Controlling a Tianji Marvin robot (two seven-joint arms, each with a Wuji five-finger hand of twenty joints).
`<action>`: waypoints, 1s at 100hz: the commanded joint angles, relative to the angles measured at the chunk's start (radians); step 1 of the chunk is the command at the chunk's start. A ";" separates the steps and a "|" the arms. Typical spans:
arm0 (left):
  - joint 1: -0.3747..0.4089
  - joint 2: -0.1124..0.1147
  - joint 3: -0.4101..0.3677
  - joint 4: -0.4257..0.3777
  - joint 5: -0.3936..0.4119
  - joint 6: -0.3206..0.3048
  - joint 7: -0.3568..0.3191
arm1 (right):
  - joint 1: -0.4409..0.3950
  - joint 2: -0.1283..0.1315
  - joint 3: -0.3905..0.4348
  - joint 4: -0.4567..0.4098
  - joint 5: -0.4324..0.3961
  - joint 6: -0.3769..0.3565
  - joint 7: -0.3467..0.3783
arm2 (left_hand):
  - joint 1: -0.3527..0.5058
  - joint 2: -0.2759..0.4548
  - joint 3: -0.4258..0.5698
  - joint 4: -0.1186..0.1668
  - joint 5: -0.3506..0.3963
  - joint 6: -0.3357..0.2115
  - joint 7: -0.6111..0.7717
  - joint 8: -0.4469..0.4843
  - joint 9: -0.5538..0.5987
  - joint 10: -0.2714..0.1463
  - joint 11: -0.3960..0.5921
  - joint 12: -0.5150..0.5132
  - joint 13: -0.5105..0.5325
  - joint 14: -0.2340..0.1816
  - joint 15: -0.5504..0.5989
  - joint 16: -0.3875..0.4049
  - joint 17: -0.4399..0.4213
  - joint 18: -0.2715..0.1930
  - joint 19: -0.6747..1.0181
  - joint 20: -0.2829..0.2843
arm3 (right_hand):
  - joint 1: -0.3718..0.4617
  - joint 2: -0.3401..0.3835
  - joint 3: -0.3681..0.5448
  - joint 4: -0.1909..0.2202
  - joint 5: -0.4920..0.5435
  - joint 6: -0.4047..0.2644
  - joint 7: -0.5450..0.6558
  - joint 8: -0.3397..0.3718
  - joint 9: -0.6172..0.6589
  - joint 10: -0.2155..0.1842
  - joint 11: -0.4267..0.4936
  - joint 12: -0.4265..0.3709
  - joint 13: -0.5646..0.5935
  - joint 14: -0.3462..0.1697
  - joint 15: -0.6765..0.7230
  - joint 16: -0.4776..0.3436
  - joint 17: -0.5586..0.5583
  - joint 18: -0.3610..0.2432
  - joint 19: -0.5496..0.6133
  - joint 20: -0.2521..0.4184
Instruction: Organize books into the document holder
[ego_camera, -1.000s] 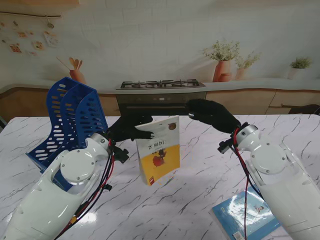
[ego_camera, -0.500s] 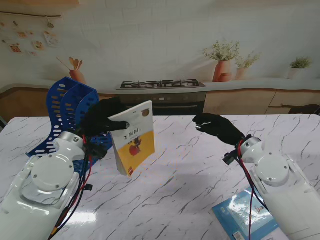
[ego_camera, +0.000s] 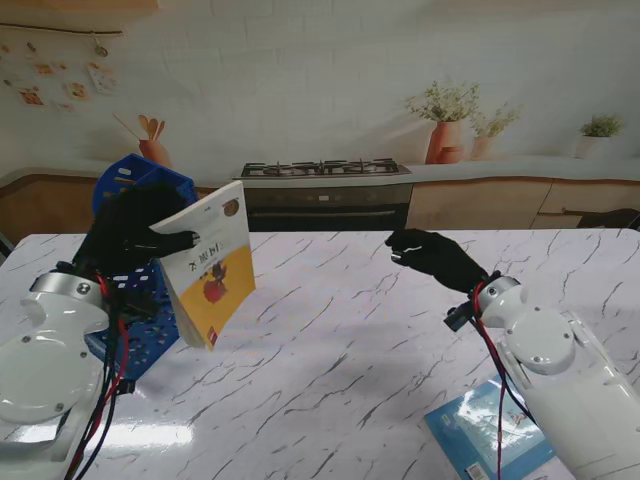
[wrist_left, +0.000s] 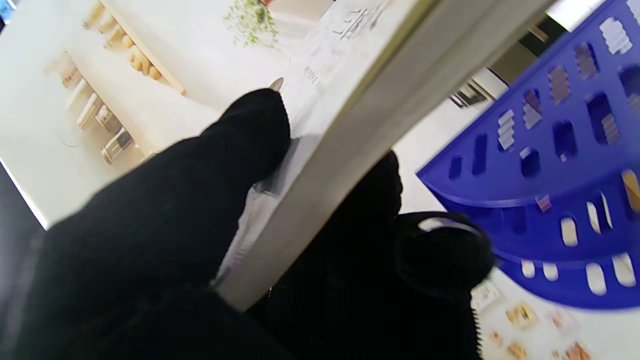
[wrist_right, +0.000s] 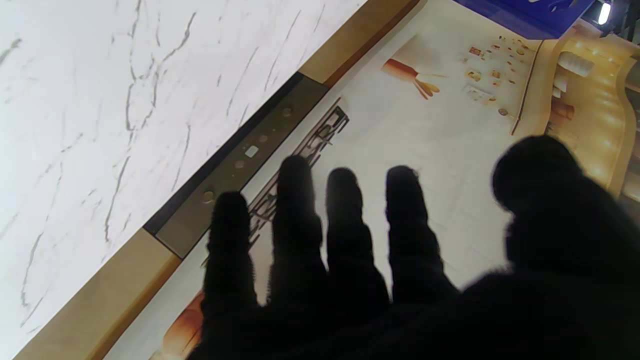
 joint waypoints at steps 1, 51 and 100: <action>0.029 -0.004 -0.021 -0.032 -0.001 -0.011 0.013 | -0.001 -0.009 -0.007 0.001 0.002 -0.003 -0.005 | 0.108 0.045 0.173 0.071 0.042 -0.088 0.040 0.028 0.055 -0.114 0.022 0.026 0.064 -0.075 0.001 -0.034 0.026 -0.117 0.112 -0.012 | -0.023 0.004 -0.024 0.038 -0.023 0.001 -0.016 -0.014 -0.018 -0.031 -0.004 -0.012 -0.021 -0.014 -0.016 -0.010 -0.010 0.201 -0.011 -0.006; 0.206 -0.026 -0.238 -0.107 0.045 -0.001 0.065 | -0.001 -0.011 -0.007 0.003 -0.001 -0.002 -0.015 | 0.113 0.057 0.156 0.074 0.040 -0.091 0.032 0.029 0.048 -0.122 0.019 0.036 0.060 -0.073 -0.004 -0.028 0.025 -0.113 0.112 -0.013 | -0.031 0.009 -0.028 0.038 -0.021 0.000 -0.015 -0.016 -0.016 -0.035 -0.004 -0.014 -0.020 -0.024 -0.019 -0.014 -0.013 0.200 -0.018 -0.006; 0.185 -0.031 -0.282 -0.107 0.143 0.042 0.095 | 0.005 -0.012 -0.012 0.014 -0.001 -0.004 -0.017 | 0.115 0.067 0.132 0.081 0.031 -0.107 0.020 0.040 0.043 -0.140 0.016 0.052 0.057 -0.077 -0.025 -0.009 0.021 -0.102 0.093 -0.020 | -0.032 0.014 -0.033 0.039 -0.019 0.001 -0.014 -0.018 -0.012 -0.036 -0.004 -0.014 -0.022 -0.027 -0.023 -0.019 -0.021 0.199 -0.030 -0.009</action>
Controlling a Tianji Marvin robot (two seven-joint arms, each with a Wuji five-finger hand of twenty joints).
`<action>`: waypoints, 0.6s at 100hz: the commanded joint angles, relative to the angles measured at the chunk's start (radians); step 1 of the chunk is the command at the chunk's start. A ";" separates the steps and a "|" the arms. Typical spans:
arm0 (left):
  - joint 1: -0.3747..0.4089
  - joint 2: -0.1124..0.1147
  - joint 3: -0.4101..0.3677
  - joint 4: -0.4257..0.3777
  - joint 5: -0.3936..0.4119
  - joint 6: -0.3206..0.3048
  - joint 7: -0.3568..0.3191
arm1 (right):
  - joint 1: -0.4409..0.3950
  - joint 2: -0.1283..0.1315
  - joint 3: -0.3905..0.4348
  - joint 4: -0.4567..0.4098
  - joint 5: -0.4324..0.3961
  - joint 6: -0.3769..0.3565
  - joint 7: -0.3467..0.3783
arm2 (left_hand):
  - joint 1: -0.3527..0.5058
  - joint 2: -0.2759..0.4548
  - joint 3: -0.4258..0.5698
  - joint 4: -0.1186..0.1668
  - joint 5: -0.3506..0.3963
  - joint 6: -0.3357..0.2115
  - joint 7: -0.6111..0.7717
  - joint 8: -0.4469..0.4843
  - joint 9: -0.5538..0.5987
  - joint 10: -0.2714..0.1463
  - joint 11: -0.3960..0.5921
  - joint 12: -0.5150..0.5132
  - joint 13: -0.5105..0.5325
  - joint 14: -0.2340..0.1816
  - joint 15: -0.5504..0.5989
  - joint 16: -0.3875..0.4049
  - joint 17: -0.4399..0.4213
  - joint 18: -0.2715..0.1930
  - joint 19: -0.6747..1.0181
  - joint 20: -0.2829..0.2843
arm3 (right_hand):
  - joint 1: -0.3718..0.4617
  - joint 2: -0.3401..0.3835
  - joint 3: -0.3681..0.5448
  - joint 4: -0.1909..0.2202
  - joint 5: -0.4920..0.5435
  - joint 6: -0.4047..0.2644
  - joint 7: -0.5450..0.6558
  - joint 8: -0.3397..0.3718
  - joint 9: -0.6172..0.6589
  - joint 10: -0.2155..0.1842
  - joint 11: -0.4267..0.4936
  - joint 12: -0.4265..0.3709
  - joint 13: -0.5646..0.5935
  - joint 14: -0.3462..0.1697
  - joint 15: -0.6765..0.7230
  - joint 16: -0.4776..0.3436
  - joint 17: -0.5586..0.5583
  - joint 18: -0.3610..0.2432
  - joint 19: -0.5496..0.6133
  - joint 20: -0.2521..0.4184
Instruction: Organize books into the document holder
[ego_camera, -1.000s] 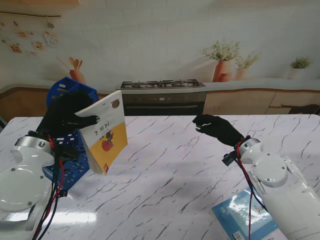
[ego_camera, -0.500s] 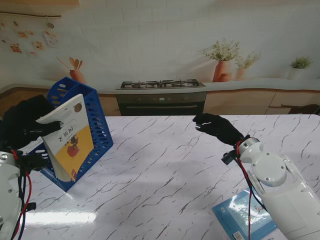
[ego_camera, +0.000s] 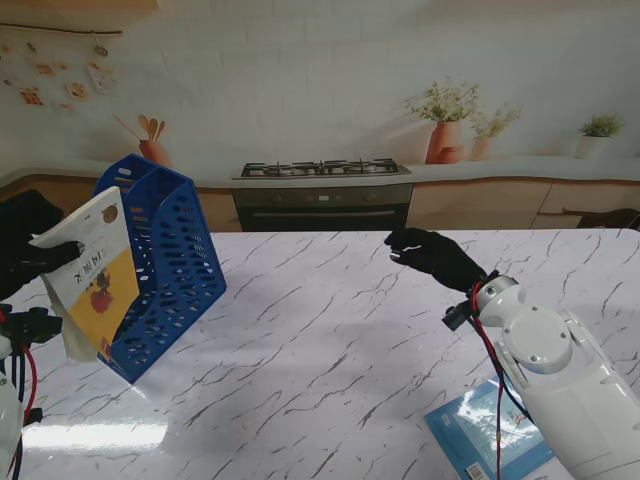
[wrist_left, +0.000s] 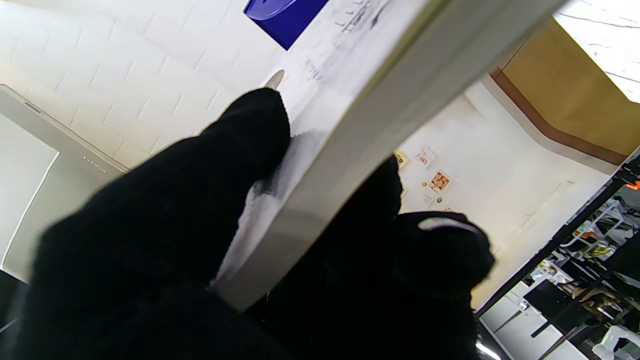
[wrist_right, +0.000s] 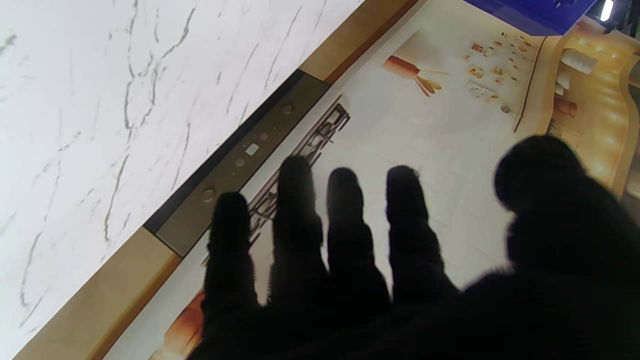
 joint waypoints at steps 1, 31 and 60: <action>-0.019 0.004 -0.001 -0.036 0.013 -0.013 -0.020 | -0.003 -0.008 -0.004 0.001 0.003 0.000 -0.004 | 0.115 0.067 0.132 0.081 0.031 -0.083 0.020 0.028 0.041 -0.124 0.016 0.031 0.057 -0.075 -0.029 -0.017 0.021 -0.103 0.092 -0.015 | -0.033 0.014 -0.023 0.039 -0.019 0.001 -0.014 -0.017 -0.012 -0.033 -0.004 -0.013 -0.022 -0.028 -0.022 -0.018 -0.018 0.199 -0.017 -0.009; -0.049 0.009 -0.015 -0.021 -0.014 -0.012 -0.046 | -0.005 -0.008 0.005 0.003 -0.004 0.004 -0.005 | 0.112 0.068 0.130 0.080 0.031 -0.101 0.017 0.034 0.039 -0.142 0.013 0.036 0.057 -0.073 -0.037 -0.011 0.021 -0.105 0.090 -0.015 | -0.036 0.015 -0.027 0.039 -0.017 -0.001 -0.014 -0.018 -0.010 -0.035 -0.004 -0.013 -0.022 -0.032 -0.022 -0.019 -0.020 0.198 -0.022 -0.011; -0.061 0.014 -0.049 0.016 -0.045 -0.016 -0.077 | -0.008 -0.007 0.011 0.002 -0.009 0.013 -0.001 | 0.112 0.074 0.119 0.075 0.024 -0.109 0.014 0.043 0.033 -0.154 0.013 0.044 0.053 -0.073 -0.052 -0.002 0.017 -0.094 0.072 -0.019 | -0.037 0.017 -0.029 0.039 -0.017 -0.001 -0.014 -0.018 -0.008 -0.037 -0.005 -0.013 -0.022 -0.032 -0.022 -0.020 -0.021 0.198 -0.028 -0.012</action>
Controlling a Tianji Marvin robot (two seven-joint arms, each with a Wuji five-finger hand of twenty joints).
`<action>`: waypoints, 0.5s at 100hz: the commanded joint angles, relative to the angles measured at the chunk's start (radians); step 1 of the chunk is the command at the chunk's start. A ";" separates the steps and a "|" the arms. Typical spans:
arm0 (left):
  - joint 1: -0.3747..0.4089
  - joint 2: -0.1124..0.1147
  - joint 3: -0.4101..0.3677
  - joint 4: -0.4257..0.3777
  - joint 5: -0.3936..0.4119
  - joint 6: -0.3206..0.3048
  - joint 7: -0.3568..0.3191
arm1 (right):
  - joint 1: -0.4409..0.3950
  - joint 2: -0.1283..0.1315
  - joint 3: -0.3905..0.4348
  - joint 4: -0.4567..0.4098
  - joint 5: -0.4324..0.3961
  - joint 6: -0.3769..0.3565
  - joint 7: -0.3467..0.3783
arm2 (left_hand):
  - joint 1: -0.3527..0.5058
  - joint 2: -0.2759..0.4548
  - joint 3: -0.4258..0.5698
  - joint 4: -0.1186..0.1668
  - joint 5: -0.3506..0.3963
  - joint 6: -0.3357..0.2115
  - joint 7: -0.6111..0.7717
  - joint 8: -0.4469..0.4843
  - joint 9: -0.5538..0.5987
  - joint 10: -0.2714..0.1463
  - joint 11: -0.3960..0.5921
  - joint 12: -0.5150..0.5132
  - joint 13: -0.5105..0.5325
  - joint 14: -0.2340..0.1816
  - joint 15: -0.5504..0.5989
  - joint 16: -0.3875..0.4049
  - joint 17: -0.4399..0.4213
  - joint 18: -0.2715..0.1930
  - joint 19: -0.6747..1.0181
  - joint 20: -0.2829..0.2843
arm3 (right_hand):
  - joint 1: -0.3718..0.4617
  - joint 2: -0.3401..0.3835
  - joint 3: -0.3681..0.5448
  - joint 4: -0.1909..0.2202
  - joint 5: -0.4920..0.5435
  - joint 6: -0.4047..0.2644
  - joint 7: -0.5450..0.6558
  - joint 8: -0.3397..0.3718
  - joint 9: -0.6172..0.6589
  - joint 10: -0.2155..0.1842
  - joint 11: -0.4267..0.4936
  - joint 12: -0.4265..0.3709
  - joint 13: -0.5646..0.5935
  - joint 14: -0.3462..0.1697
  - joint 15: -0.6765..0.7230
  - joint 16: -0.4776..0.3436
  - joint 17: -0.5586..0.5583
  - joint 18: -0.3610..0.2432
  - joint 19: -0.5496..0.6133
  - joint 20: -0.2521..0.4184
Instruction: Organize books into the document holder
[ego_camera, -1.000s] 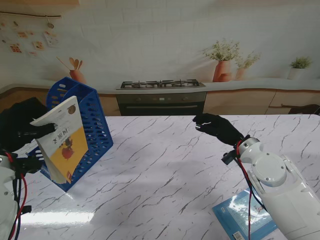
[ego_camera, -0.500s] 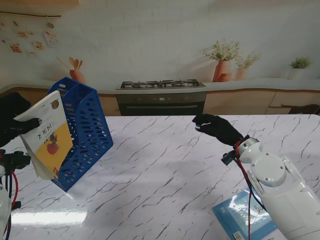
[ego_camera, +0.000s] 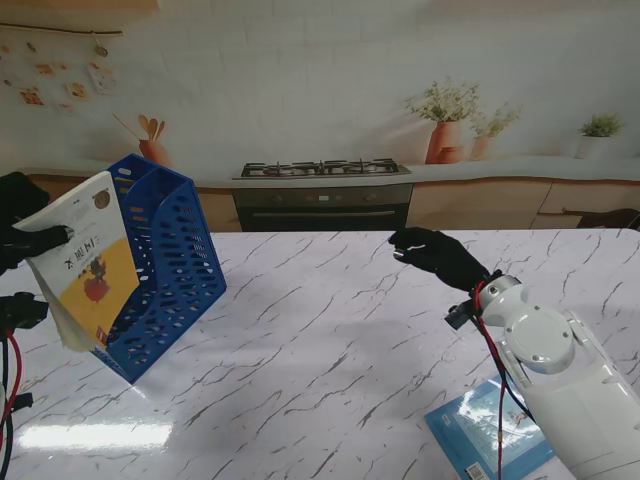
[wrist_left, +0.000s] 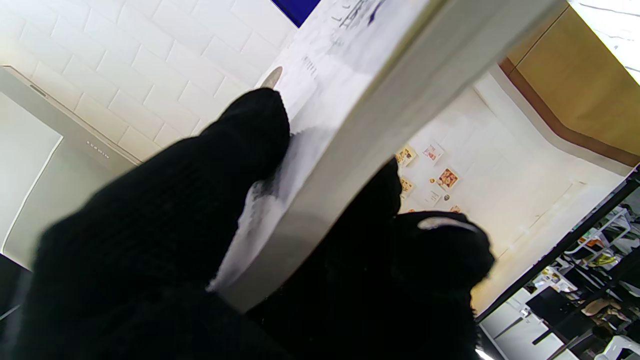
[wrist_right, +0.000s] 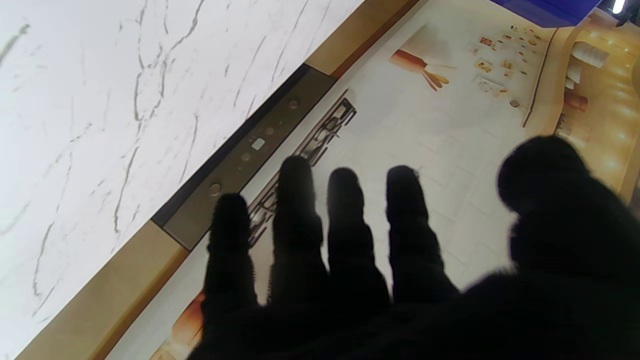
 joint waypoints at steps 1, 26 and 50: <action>-0.009 0.003 -0.003 0.020 0.006 -0.030 -0.015 | -0.007 -0.005 -0.001 -0.002 0.000 0.004 0.002 | 0.112 0.074 0.120 0.075 0.023 -0.095 0.014 0.030 0.032 -0.145 0.013 0.029 0.053 -0.071 -0.052 -0.010 0.017 -0.094 0.072 -0.013 | -0.026 0.017 -0.028 0.039 -0.016 -0.002 -0.013 -0.018 -0.008 -0.033 -0.004 -0.004 -0.021 -0.031 -0.022 -0.009 -0.014 0.198 -0.015 -0.012; -0.050 0.008 0.006 0.107 0.027 -0.082 -0.010 | -0.002 -0.005 -0.002 0.002 -0.003 0.007 0.002 | 0.111 0.075 0.117 0.073 0.021 -0.108 0.018 0.040 0.032 -0.156 0.013 0.035 0.053 -0.075 -0.067 0.003 0.016 -0.094 0.055 -0.015 | -0.028 0.021 -0.031 0.039 -0.017 -0.002 -0.013 -0.018 -0.008 -0.035 -0.005 -0.004 -0.021 -0.034 -0.022 -0.010 -0.015 0.198 -0.017 -0.012; -0.097 0.007 0.026 0.193 -0.032 -0.122 -0.002 | -0.003 -0.005 -0.002 0.002 -0.009 0.011 0.001 | 0.114 0.080 0.110 0.069 0.017 -0.113 0.020 0.043 0.026 -0.161 0.012 0.040 0.050 -0.072 -0.082 0.010 0.013 -0.084 0.045 -0.016 | -0.030 0.026 -0.034 0.039 -0.017 -0.004 -0.013 -0.019 -0.006 -0.038 -0.005 -0.004 -0.022 -0.035 -0.022 -0.010 -0.016 0.198 -0.018 -0.012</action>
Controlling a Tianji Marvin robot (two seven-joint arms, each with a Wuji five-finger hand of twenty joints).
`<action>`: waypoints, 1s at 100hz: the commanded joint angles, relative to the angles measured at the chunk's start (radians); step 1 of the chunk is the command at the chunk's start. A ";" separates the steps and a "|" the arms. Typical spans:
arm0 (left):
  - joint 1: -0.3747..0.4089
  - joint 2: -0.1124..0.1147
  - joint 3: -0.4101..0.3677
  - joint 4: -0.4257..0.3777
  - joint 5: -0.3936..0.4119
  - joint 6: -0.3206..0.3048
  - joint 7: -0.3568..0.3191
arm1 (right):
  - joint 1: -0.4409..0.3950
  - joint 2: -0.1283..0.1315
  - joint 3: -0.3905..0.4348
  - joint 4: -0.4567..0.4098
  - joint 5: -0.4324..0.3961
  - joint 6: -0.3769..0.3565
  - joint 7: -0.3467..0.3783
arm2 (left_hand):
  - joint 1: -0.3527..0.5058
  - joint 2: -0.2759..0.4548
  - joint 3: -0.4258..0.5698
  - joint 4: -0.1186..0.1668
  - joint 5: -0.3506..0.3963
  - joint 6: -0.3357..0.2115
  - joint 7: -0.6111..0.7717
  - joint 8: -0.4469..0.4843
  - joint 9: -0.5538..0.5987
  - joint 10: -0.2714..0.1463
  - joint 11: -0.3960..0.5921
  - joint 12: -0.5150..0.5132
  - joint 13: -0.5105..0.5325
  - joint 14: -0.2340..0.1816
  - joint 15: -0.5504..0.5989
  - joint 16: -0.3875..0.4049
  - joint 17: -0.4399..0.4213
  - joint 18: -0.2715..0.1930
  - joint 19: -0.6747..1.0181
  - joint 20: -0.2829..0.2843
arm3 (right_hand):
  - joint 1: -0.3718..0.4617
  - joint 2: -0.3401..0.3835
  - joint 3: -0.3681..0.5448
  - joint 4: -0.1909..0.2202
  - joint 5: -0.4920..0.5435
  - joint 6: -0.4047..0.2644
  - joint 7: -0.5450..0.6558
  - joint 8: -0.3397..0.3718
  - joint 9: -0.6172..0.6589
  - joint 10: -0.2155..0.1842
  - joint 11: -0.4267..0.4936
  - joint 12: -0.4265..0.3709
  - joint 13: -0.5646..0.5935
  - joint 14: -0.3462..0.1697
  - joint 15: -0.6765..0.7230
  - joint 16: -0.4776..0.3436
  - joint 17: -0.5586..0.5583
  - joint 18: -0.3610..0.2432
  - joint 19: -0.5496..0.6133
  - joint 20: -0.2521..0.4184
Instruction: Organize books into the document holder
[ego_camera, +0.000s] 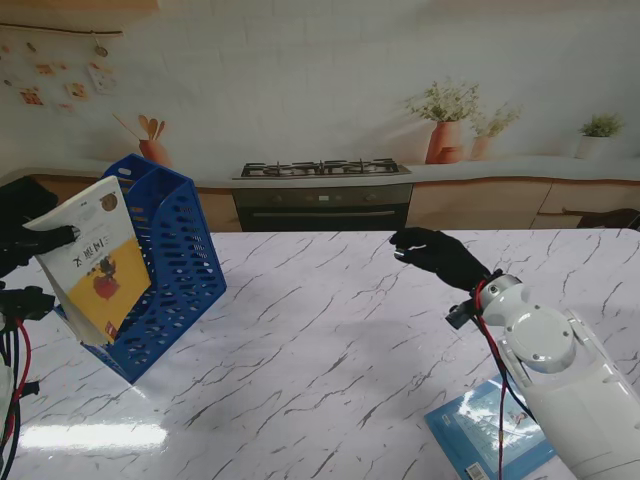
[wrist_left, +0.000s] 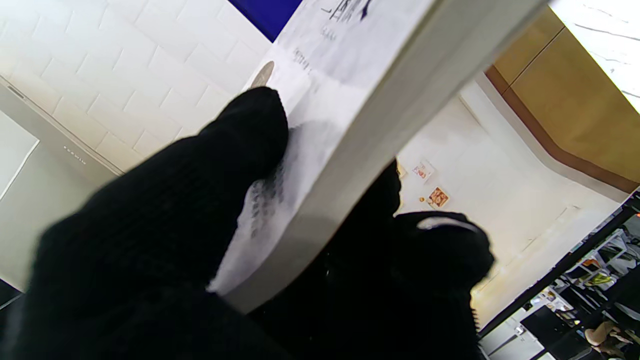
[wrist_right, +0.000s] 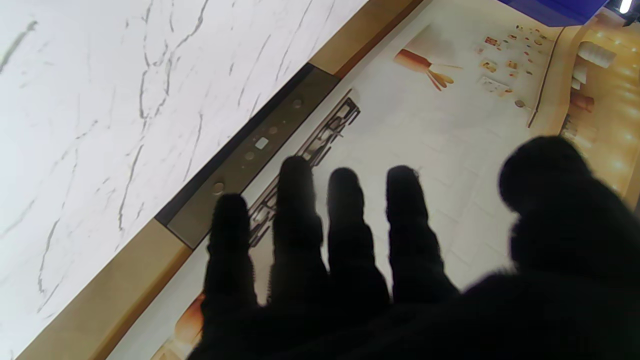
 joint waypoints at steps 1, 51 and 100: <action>-0.017 -0.002 0.012 0.030 0.006 -0.035 -0.003 | -0.006 -0.006 -0.003 -0.001 -0.003 0.004 -0.001 | 0.115 0.081 0.121 0.069 0.017 -0.081 0.020 0.019 0.026 -0.129 0.012 0.033 0.050 -0.071 -0.040 -0.010 0.013 -0.083 0.044 -0.014 | -0.030 0.022 -0.024 0.039 -0.017 -0.003 -0.013 -0.018 -0.006 -0.036 -0.005 -0.003 -0.022 -0.036 -0.022 -0.010 -0.015 0.197 -0.015 -0.012; -0.093 -0.002 0.053 0.187 -0.044 -0.132 0.017 | -0.007 -0.006 -0.004 -0.002 -0.006 0.016 -0.001 | 0.114 0.086 0.107 0.063 0.008 -0.095 0.026 0.022 0.020 -0.142 0.010 0.039 0.041 -0.072 -0.057 0.001 0.007 -0.069 0.016 -0.018 | -0.035 0.030 -0.030 0.039 -0.013 -0.004 -0.012 -0.019 -0.004 -0.039 -0.006 -0.004 -0.024 -0.038 -0.024 -0.011 -0.019 0.197 -0.021 -0.013; -0.177 -0.004 0.084 0.364 -0.109 -0.245 0.038 | -0.008 -0.007 -0.003 0.000 -0.009 0.021 -0.006 | 0.114 0.092 0.098 0.053 0.000 -0.119 0.037 0.025 0.015 -0.160 0.010 0.045 0.024 -0.075 -0.073 0.006 -0.022 -0.056 -0.006 -0.010 | -0.040 0.035 -0.036 0.039 -0.009 -0.006 -0.011 -0.020 0.000 -0.045 -0.008 -0.004 -0.024 -0.040 -0.024 -0.012 -0.020 0.197 -0.026 -0.013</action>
